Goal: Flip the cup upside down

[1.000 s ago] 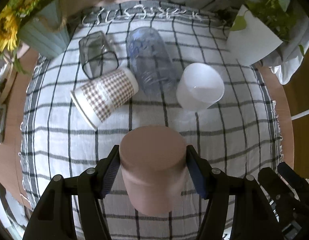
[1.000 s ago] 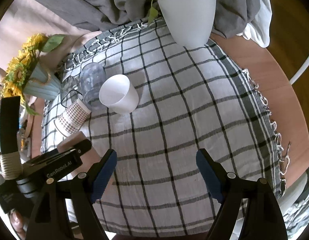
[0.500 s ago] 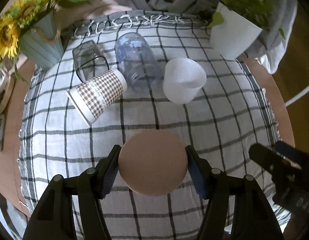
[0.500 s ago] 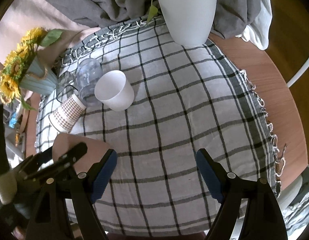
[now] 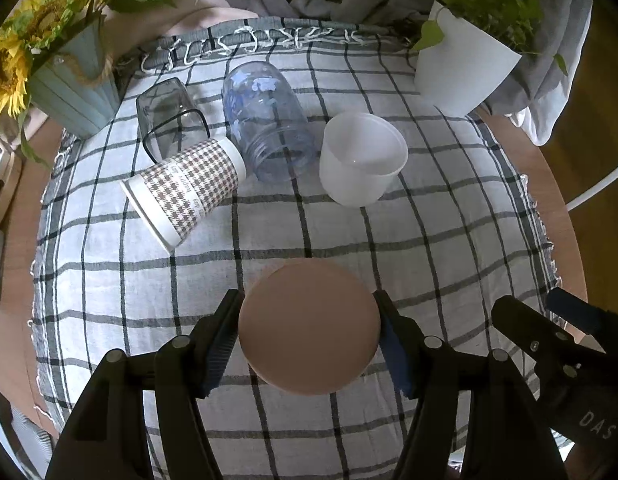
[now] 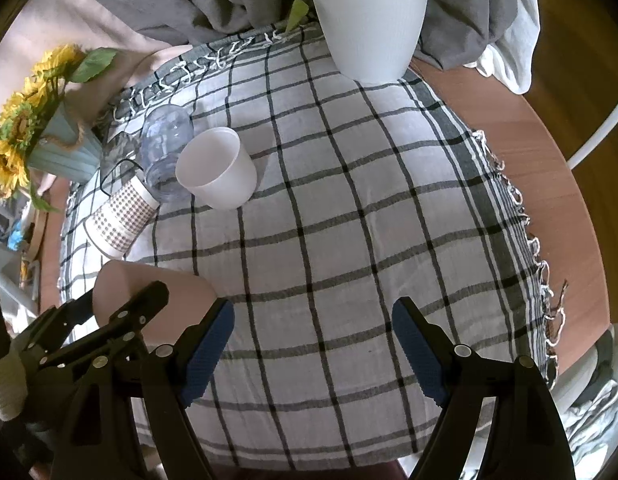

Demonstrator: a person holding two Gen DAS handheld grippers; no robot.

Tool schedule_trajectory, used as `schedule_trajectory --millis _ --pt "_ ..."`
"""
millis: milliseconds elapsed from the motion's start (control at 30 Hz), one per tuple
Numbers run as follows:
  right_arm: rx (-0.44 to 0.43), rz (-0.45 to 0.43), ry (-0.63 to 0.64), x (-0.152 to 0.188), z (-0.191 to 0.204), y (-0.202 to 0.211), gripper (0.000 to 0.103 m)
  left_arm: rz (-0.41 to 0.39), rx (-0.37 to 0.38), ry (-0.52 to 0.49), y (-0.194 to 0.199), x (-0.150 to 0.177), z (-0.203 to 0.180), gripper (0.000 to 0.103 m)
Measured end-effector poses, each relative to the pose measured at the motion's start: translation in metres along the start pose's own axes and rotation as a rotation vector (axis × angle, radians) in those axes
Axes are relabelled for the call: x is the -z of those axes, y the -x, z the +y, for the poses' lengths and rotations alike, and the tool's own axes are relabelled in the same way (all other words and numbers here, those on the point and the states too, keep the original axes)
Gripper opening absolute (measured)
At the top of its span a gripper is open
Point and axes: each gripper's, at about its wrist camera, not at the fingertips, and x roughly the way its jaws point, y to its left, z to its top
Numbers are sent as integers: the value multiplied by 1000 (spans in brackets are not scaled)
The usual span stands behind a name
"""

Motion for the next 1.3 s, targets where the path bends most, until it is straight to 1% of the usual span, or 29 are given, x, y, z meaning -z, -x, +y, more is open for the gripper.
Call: schedule_trajectory --millis 100,133,167,200,233,333,367,433,533,633,700,733,800,900,1000,1067,1200,1300 --pt "16 -11 2 0 1 3 81 1 -20 -10 1 -1 -2 68" --pt "26 -14 -2 1 1 5 82 -4 -28 -9 2 -1 -2 73" --pt "39 -18 -9 1 -1 7 84 -11 -30 -8 4 -1 -2 76" --pt "51 -26 -17 0 -2 10 86 -29 -28 -5 10 -1 -2 77" --pt "59 -33 -22 0 -3 12 88 -37 -28 -2 13 -2 -1 82" --pt "80 -69 -48 2 -7 28 89 -87 -33 6 35 0 0 90" --pt "81 -83 -55 3 -8 34 89 -100 -36 9 40 0 0 95" --pt "83 -112 -60 5 -9 46 89 -140 -47 20 56 3 3 96" --pt "89 -149 -56 7 -6 60 89 -170 -58 45 74 9 12 102" --pt "74 -193 -28 11 5 76 90 -196 -71 75 89 16 25 102" --pt "65 -228 6 17 15 85 90 -221 -95 97 99 24 36 102" --pt "64 -246 27 20 21 88 92 -230 -108 102 102 27 39 102" --pt "59 -268 65 26 33 93 94 -250 -163 118 109 36 49 102" --pt "77 -283 117 36 49 95 94 -281 -222 133 118 49 60 102" --pt "62 -304 152 49 61 99 94 -313 -268 124 126 61 69 102" --pt "57 -316 170 56 68 101 94 -331 -278 113 132 68 74 102" --pt "28 -323 157 68 75 106 94 -370 -266 96 147 79 81 103" --pt "1 -345 144 78 79 112 94 -396 -251 95 157 86 87 103"
